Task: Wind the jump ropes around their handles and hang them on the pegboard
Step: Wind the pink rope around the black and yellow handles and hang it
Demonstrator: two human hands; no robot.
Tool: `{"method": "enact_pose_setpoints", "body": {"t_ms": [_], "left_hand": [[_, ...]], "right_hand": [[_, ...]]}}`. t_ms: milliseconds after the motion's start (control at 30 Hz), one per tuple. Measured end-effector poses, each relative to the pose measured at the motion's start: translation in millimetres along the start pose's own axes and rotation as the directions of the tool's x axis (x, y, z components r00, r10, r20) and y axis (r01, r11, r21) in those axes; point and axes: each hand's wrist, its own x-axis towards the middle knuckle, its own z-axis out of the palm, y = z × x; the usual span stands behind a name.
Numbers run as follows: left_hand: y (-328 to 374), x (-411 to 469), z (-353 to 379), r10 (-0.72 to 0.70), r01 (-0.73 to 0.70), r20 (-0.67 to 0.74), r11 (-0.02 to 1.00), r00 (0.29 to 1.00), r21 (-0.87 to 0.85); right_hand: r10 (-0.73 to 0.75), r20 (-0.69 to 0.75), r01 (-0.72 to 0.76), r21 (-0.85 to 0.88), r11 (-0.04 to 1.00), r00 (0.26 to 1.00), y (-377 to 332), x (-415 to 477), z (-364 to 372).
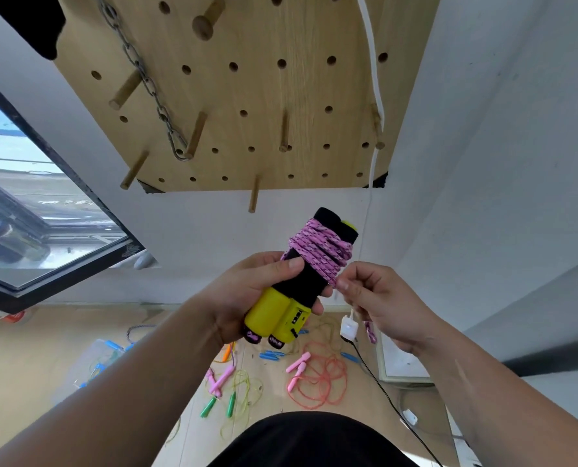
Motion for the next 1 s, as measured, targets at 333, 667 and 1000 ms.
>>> {"method": "enact_pose_setpoints", "body": {"t_ms": [333,667,1000], "left_hand": [[-5.7,9.9,-3.6,-0.227,0.087,0.098,0.682,0.969,0.726],[-19.3,35.7,-4.4,0.071,0.158,-0.167,0.123,0.983,0.98],[-12.4,35.4,-5.5,0.173,0.245,-0.475,0.678,0.863,0.693]], "right_hand": [[0.33,0.304,0.007,-0.745,0.667,0.894,-23.0,43.2,-26.0],[0.222,0.17,0.09,-0.94,0.328,0.96,-41.9,82.6,18.2],[-0.237,-0.015,0.149,-0.74,0.656,0.971,-24.8,23.6,31.2]]}}
